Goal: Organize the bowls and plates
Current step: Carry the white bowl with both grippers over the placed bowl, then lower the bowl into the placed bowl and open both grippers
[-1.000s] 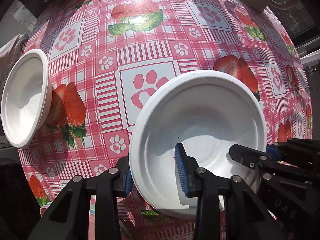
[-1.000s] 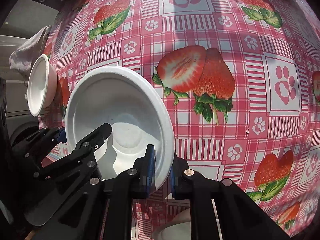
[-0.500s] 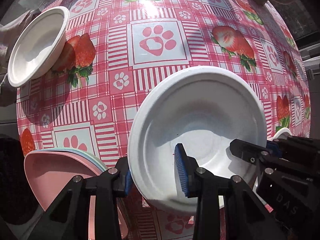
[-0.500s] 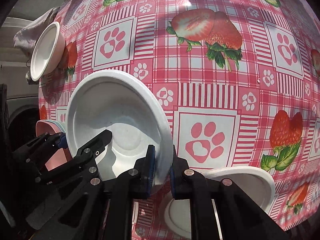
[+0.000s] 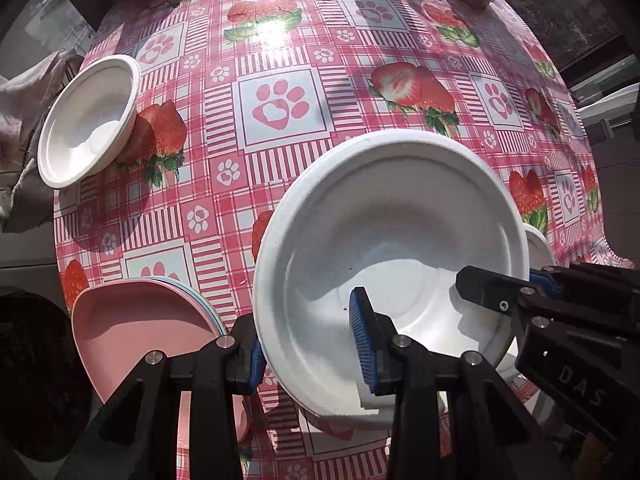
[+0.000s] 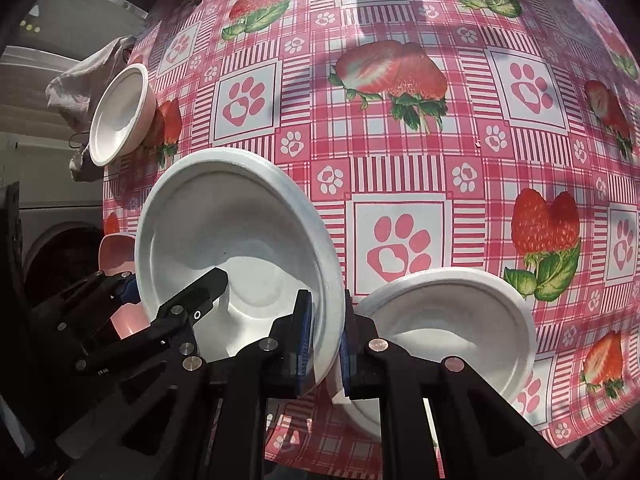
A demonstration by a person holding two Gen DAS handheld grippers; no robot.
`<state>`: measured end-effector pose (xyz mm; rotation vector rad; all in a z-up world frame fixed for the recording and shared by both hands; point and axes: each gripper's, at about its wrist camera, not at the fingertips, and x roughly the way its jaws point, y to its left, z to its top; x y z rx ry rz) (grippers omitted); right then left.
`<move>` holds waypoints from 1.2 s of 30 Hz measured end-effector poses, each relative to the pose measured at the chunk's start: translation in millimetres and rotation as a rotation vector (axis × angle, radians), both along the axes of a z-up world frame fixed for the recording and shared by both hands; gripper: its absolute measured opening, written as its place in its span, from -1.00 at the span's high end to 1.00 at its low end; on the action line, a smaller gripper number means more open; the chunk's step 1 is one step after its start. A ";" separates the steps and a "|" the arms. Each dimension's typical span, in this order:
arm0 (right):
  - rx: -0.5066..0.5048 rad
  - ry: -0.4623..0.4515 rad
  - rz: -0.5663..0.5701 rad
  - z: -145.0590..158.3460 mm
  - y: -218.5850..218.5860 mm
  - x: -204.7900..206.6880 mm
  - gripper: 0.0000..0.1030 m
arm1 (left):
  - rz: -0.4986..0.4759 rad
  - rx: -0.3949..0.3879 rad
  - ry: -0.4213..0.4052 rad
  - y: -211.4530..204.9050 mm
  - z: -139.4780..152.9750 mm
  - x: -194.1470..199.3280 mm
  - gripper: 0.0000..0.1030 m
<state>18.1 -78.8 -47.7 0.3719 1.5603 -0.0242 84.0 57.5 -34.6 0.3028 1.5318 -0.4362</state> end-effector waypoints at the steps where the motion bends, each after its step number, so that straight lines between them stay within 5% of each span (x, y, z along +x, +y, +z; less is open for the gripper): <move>1: 0.001 -0.005 -0.015 5.6 -6.3 5.4 0.71 | -0.007 -0.004 -0.001 -1.2 3.2 -3.8 0.23; 10: 0.009 -0.063 -0.122 33.9 -29.9 -9.7 0.71 | -0.097 -0.023 -0.019 -29.4 36.5 -7.2 0.23; 26: -0.014 -0.038 -0.302 38.4 -83.2 -75.4 0.71 | -0.314 -0.039 0.018 -99.1 30.7 -50.7 0.13; 36: -0.011 -0.029 -0.351 31.4 -98.8 -87.6 0.71 | -0.369 -0.012 0.026 -111.2 20.6 -61.1 -0.26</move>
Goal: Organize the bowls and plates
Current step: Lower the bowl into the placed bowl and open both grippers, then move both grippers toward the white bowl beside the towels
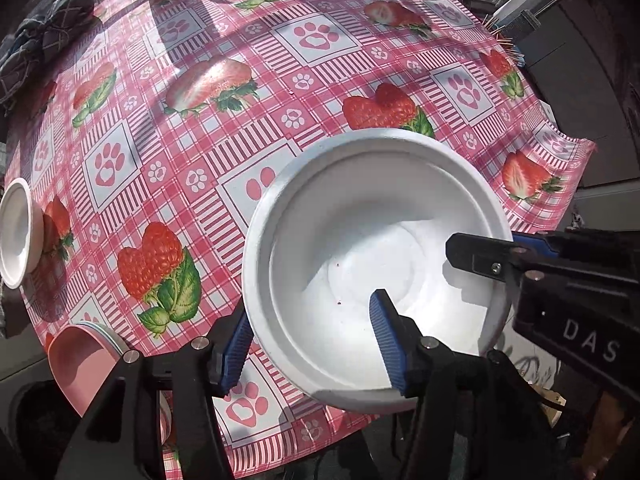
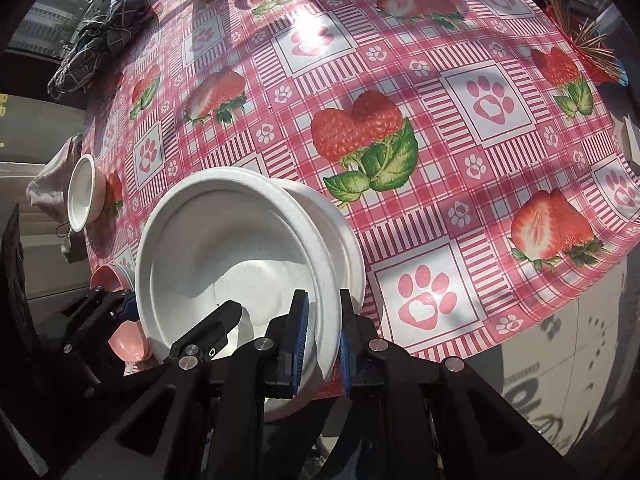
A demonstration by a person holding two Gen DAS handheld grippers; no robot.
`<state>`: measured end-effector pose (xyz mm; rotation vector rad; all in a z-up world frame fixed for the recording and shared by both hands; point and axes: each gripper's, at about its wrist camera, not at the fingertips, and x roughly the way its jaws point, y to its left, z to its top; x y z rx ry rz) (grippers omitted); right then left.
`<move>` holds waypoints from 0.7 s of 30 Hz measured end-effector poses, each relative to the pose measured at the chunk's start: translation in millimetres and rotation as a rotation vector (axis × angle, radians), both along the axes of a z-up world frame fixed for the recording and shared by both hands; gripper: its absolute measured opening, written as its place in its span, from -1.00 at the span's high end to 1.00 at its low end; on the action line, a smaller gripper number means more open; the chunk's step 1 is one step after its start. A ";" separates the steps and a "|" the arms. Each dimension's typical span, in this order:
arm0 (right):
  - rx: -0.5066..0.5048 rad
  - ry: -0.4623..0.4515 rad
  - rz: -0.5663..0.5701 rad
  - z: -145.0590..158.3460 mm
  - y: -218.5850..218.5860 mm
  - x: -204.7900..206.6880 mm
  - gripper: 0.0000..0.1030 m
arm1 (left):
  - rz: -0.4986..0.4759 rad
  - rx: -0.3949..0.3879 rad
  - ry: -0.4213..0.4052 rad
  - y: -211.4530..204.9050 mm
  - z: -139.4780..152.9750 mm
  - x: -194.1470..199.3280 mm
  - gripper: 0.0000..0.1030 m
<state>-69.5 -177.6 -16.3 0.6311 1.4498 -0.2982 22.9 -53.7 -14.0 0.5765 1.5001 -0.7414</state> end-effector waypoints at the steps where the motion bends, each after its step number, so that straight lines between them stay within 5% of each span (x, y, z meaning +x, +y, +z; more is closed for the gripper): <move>1: 0.000 0.002 -0.003 -0.2 -1.0 -0.4 0.71 | 0.002 0.001 0.001 1.8 -0.2 0.3 -0.29; 4: -0.001 0.008 -0.015 -1.1 -4.8 -2.3 0.68 | 0.022 0.003 0.005 9.6 0.0 2.9 -0.42; 6: 0.000 0.007 -0.025 -0.8 -7.6 -4.4 0.29 | 0.033 0.004 0.003 16.9 0.8 5.4 -0.50; 7: -0.002 0.004 -0.028 -0.4 -9.2 -5.7 -0.11 | 0.038 0.005 0.003 20.4 1.0 6.3 -0.51; 8: -0.003 0.000 -0.032 0.3 -10.3 -6.7 -0.23 | 0.044 0.004 0.005 24.1 1.3 7.1 -0.52; 14: 0.000 0.010 -0.072 3.4 -14.9 -10.5 -0.30 | 0.122 -0.006 0.031 48.6 4.7 17.2 -0.52; 16: 0.010 0.006 -0.069 5.6 -12.9 -8.0 -0.70 | 0.146 -0.014 0.027 56.4 8.7 22.0 -0.52; 21: 0.031 -0.013 -0.006 16.5 7.6 11.3 -0.70 | 0.210 -0.053 0.005 82.6 26.3 35.6 -0.52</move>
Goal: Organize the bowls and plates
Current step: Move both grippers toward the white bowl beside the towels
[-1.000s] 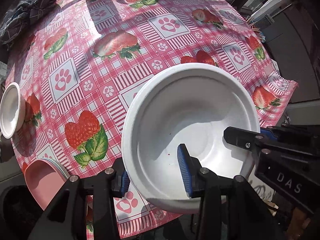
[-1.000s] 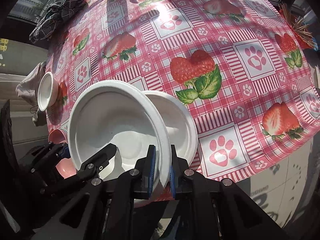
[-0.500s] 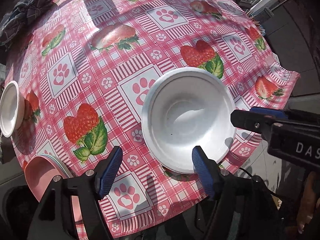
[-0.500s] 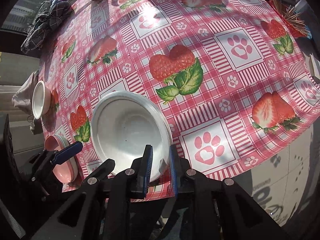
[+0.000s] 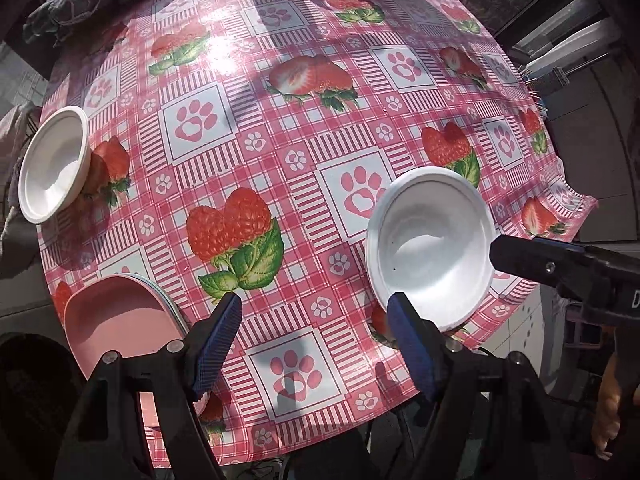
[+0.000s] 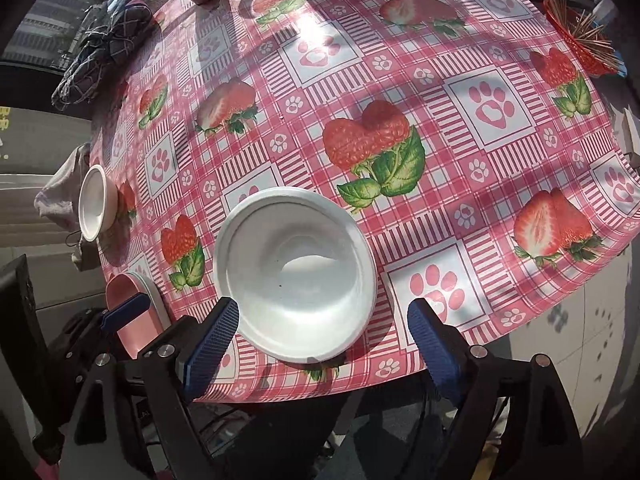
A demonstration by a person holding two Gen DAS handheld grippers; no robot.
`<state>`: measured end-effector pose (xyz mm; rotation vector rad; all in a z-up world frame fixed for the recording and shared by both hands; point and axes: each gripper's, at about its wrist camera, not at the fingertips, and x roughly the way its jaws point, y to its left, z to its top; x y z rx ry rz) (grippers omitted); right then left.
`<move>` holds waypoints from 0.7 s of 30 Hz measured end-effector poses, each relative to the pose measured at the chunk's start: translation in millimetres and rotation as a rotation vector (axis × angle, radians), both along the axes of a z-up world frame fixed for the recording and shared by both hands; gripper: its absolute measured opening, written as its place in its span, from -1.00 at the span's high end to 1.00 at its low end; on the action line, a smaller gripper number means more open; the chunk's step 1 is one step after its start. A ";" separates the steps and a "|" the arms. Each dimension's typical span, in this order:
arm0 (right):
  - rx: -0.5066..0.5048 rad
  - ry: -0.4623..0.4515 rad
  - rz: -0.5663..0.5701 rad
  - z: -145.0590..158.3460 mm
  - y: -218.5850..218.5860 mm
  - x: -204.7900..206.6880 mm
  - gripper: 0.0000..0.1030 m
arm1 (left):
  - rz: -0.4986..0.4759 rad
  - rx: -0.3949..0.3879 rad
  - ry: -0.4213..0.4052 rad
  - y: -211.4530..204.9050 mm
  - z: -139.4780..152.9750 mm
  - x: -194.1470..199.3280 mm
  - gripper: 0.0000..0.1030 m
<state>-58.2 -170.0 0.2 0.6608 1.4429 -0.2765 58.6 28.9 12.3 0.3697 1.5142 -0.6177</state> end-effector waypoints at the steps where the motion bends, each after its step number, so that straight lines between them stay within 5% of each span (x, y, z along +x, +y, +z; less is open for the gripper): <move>1: 0.008 -0.005 0.016 2.5 5.8 6.1 -0.70 | 0.016 -0.006 -0.010 6.2 4.0 4.3 -0.52; 12: 0.017 -0.075 0.267 32.2 92.3 102.3 -0.70 | 0.336 -0.003 -0.138 111.7 36.8 85.3 -0.52; 21: -0.016 -0.113 0.403 40.1 169.9 215.3 -0.70 | 0.530 0.054 -0.189 178.6 25.0 150.4 -0.52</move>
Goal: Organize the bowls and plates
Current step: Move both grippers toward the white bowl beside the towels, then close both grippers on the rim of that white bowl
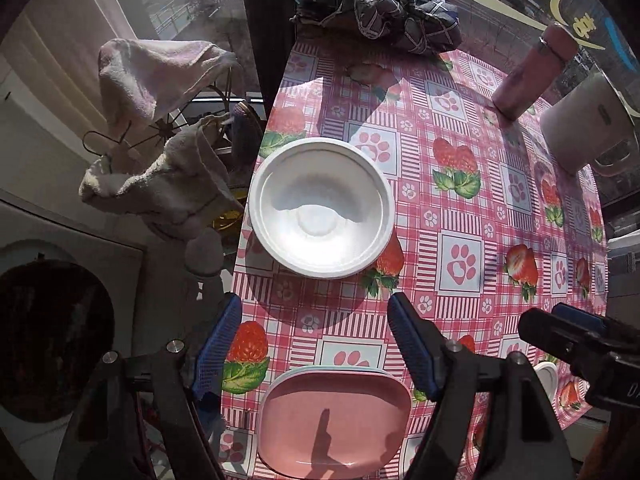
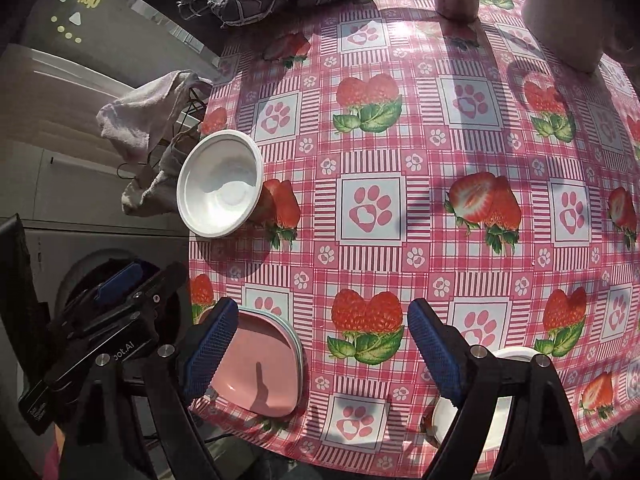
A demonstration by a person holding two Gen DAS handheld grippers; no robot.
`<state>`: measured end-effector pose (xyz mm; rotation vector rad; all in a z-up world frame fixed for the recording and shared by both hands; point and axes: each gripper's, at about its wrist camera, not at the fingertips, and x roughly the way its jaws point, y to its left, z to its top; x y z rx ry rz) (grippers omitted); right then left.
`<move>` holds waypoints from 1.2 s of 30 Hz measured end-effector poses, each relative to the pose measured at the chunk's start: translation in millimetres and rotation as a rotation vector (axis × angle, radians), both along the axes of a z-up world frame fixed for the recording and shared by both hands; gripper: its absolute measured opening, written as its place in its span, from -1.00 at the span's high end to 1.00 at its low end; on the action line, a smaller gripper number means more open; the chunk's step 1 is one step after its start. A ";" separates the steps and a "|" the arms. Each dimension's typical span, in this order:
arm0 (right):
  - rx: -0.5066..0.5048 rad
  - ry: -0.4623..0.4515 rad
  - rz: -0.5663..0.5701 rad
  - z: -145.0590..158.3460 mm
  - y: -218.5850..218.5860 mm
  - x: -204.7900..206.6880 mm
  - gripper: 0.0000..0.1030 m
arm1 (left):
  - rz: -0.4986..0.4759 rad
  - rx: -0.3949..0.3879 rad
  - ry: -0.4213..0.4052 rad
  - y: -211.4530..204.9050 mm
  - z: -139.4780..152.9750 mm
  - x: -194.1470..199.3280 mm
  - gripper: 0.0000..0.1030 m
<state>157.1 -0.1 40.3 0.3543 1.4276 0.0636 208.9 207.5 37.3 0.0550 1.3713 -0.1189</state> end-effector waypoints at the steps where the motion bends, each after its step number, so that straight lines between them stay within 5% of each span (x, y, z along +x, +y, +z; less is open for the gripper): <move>1: -0.005 0.000 -0.005 -2.6 4.9 9.7 -0.70 | 0.010 0.011 -0.005 3.9 -4.0 6.5 -0.52; 20: -0.084 0.069 0.004 -112.3 55.5 107.8 -0.69 | -0.024 0.156 0.035 13.9 -102.0 94.5 -0.52; 22: -0.081 0.068 0.015 -117.0 59.0 110.5 -0.39 | -0.030 0.163 0.044 11.4 -107.6 97.3 -0.52; 25: -0.081 0.067 0.039 -122.6 65.8 113.9 -0.21 | -0.025 0.154 0.057 11.9 -112.8 100.4 -0.48; 27: -0.054 0.061 0.046 -124.7 67.7 114.6 -0.06 | -0.028 0.127 0.072 13.4 -116.0 102.0 -0.29; 32: -0.002 0.047 0.104 -124.6 81.2 119.8 0.66 | -0.068 0.135 0.067 5.8 -116.1 101.8 -0.14; 36: 0.007 0.053 0.117 -124.4 84.3 119.1 0.70 | -0.073 0.140 0.072 5.9 -117.4 101.4 -0.09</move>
